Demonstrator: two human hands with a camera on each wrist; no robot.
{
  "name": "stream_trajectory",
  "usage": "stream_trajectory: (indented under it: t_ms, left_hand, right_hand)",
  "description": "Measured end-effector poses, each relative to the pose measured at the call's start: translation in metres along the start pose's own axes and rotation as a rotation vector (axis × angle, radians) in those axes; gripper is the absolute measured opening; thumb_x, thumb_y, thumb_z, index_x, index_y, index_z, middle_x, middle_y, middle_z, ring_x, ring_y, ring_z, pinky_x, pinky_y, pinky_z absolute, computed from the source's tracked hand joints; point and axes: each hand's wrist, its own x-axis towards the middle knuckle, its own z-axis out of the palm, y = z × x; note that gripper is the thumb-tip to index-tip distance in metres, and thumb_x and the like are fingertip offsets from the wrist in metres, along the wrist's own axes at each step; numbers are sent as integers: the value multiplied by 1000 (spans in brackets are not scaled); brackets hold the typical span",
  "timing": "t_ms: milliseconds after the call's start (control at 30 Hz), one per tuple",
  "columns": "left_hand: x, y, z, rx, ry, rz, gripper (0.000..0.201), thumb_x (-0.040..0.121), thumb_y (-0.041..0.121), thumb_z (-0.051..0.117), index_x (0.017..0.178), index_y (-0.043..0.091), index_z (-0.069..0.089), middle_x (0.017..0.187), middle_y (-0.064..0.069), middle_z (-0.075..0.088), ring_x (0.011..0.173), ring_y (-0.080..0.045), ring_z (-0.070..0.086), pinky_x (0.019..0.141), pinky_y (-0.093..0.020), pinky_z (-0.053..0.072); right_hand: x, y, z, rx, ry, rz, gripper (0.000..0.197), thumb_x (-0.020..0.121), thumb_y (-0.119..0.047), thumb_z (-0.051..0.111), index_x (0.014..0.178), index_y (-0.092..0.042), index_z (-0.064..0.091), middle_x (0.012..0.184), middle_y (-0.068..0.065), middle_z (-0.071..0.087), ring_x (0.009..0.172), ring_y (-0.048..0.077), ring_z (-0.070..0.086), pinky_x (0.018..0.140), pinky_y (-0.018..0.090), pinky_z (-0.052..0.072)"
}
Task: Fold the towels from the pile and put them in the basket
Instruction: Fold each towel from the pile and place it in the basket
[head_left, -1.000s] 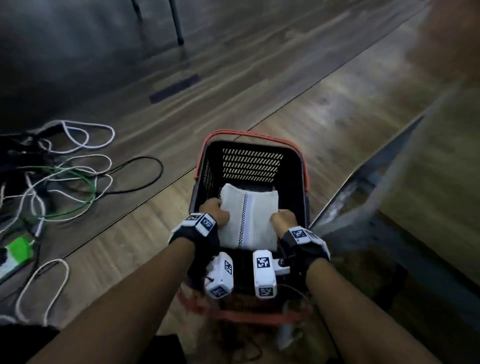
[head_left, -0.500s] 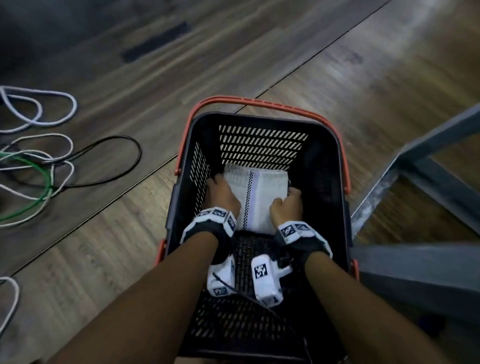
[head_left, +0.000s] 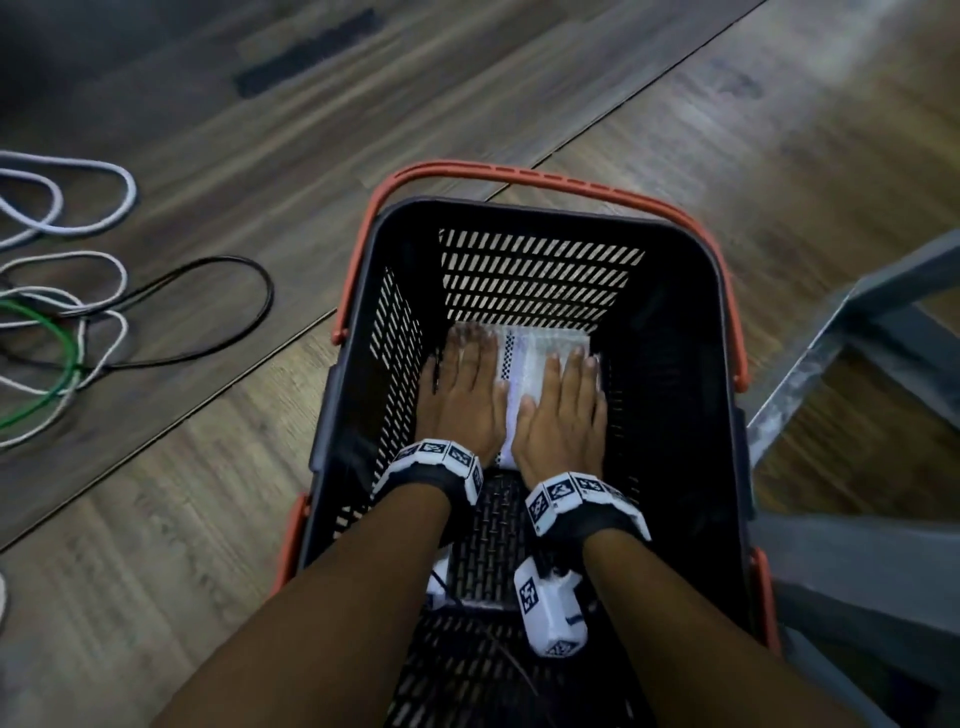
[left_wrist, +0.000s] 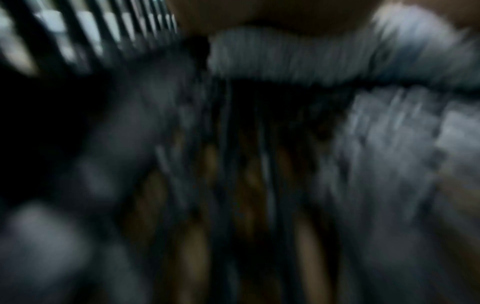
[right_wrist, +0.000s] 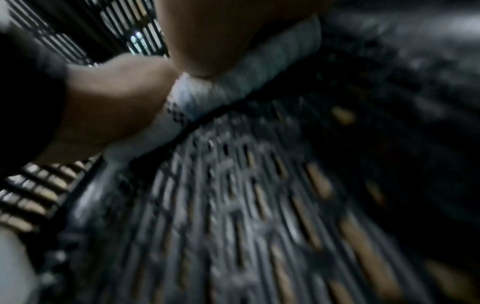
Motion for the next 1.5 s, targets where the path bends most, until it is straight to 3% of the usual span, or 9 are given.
stream_trajectory:
  t_ms: [133,200,267,367,567,867,1133,1300,1500]
  left_hand:
    - [-5,7,-46,105,-343,-23,61,97,32,26,148,11,2,158,-10,2,146,-27,3,115,-49,13]
    - [-19,13,-85,133,-443,-28,46,93,26,40,134,6,36,144,-17,38,131,-32,39,97,-43,37]
    - [-43,18,-127,133,-440,35,28,92,21,46,113,5,54,121,-15,59,107,-31,59,75,-35,42]
    - [-91,27,-196,176,-364,70,31,94,26,39,109,6,58,116,-17,60,100,-32,61,73,-36,43]
    - [-186,65,-343,80,-65,198,37,92,33,44,105,3,59,115,-21,62,104,-36,59,82,-34,45]
    - [-296,186,-499,12,198,528,33,94,37,42,106,10,57,109,-16,63,100,-30,57,69,-29,34]
    - [-342,304,-493,97,184,804,32,94,41,41,100,15,58,97,-8,65,86,-27,57,68,-31,42]
    - [-315,364,-441,160,54,834,31,96,34,37,97,12,58,102,-12,65,89,-31,59,76,-35,48]
    - [-271,414,-354,175,-136,813,26,94,27,41,92,7,58,108,-11,61,89,-30,57,73,-34,45]
  right_hand:
    - [0,2,-41,-4,-342,51,64,94,-34,37,149,-13,11,159,10,-4,146,26,-6,117,45,12]
    - [-6,-3,-77,28,-479,48,47,91,-33,42,130,-7,43,146,19,32,140,31,24,105,43,34]
    - [-25,-14,-121,53,-530,11,25,90,-31,45,86,-8,56,88,14,56,92,29,58,73,31,44]
    - [-72,-30,-203,7,-540,-31,18,90,-29,49,81,-13,45,67,5,38,56,15,35,70,27,33]
    - [-172,-44,-385,-68,-371,-185,35,93,-31,47,84,2,58,94,24,61,82,30,56,67,29,37]
    - [-306,13,-575,-125,-32,-105,39,92,-37,49,110,-5,63,118,14,64,106,28,59,88,33,46]
    - [-384,117,-627,-189,84,78,35,94,-28,50,116,-3,61,124,13,61,109,27,57,74,26,36]
    - [-388,189,-602,-227,-18,231,32,94,-26,48,126,-24,54,134,3,54,121,24,51,99,33,42]
    - [-346,258,-545,-308,18,251,34,92,-17,47,122,-32,55,136,3,49,129,23,39,104,40,28]
